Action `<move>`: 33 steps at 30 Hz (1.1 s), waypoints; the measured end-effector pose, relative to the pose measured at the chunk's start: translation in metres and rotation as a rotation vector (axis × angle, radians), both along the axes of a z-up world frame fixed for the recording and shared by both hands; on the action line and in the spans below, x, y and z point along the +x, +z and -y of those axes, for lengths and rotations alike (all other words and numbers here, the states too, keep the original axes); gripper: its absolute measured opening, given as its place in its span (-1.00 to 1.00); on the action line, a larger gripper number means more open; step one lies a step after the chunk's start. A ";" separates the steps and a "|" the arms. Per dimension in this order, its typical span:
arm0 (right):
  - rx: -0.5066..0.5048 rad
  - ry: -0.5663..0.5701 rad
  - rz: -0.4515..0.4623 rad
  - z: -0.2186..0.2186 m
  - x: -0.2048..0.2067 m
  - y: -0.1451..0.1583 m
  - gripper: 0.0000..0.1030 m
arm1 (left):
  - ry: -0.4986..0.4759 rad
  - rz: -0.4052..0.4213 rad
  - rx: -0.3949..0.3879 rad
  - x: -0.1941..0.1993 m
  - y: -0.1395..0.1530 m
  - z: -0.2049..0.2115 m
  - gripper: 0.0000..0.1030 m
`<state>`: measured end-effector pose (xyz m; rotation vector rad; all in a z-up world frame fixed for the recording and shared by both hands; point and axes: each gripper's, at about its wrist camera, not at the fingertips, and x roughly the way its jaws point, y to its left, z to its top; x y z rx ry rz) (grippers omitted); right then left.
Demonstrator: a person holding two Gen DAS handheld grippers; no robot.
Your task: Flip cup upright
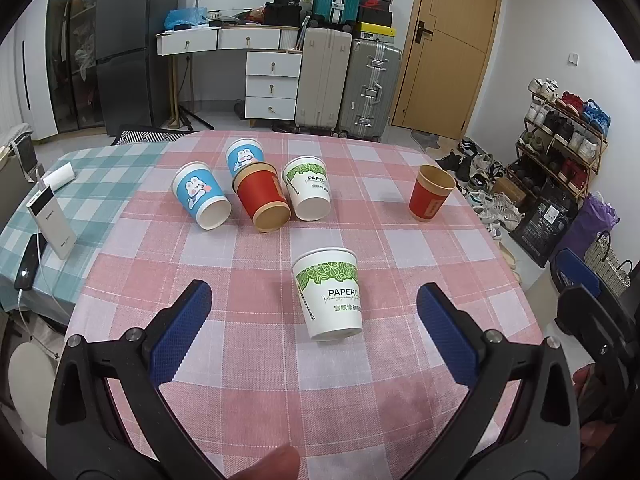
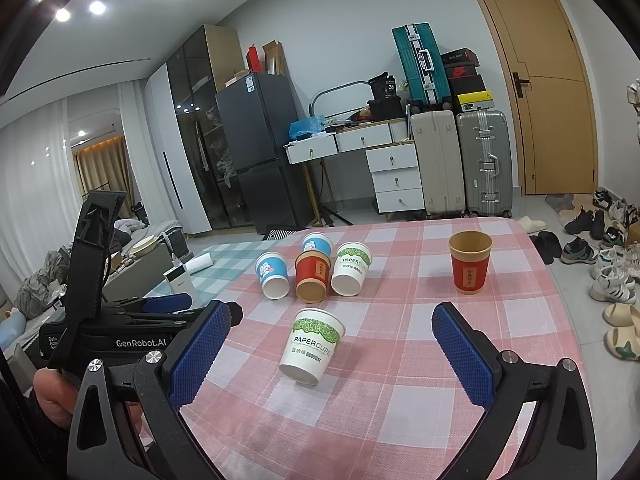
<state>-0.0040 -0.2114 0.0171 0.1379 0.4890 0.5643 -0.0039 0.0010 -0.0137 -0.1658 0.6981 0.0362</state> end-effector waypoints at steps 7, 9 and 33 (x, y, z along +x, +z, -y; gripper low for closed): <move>0.001 -0.012 -0.012 0.004 0.002 -0.007 1.00 | -0.003 -0.016 0.001 0.004 -0.008 0.004 0.99; 0.002 -0.019 -0.016 0.005 0.005 -0.009 1.00 | -0.004 -0.026 -0.001 0.008 -0.012 0.005 0.99; 0.057 -0.063 -0.132 0.033 0.042 -0.058 1.00 | -0.055 -0.339 -0.083 0.152 -0.118 0.014 0.80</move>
